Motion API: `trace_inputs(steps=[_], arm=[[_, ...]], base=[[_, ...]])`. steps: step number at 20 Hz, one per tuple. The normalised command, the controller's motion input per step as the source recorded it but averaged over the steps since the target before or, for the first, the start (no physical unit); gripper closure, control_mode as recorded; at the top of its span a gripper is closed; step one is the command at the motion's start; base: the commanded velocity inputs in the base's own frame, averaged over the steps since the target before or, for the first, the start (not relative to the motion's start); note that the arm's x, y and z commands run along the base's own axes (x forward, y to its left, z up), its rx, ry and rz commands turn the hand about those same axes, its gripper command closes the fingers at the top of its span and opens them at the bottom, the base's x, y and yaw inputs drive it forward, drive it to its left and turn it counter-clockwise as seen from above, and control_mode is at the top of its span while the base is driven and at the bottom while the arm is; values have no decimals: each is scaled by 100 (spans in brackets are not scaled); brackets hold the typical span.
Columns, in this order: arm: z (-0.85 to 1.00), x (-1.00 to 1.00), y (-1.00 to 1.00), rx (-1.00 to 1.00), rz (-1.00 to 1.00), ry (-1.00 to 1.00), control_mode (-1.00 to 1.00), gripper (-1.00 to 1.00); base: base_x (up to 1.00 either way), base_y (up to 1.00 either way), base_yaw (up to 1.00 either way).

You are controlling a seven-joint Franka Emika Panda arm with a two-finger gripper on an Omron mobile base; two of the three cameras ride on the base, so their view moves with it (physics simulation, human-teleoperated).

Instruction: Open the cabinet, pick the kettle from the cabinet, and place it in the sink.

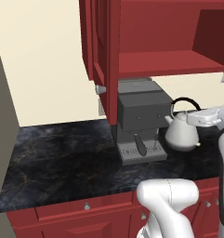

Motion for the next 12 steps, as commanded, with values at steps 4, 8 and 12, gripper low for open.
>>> trace_inputs(steps=[4, 8, 12], arm=[[-20, 23, 18, -3, 0, -17, -100, 100], [-24, 19, 16, -12, 1, -16, -100, 100], [-27, 15, 6, -19, 6, -13, -100, 100]], base=[[0, 0, 0], [0, 0, 0], [0, 0, 0]])
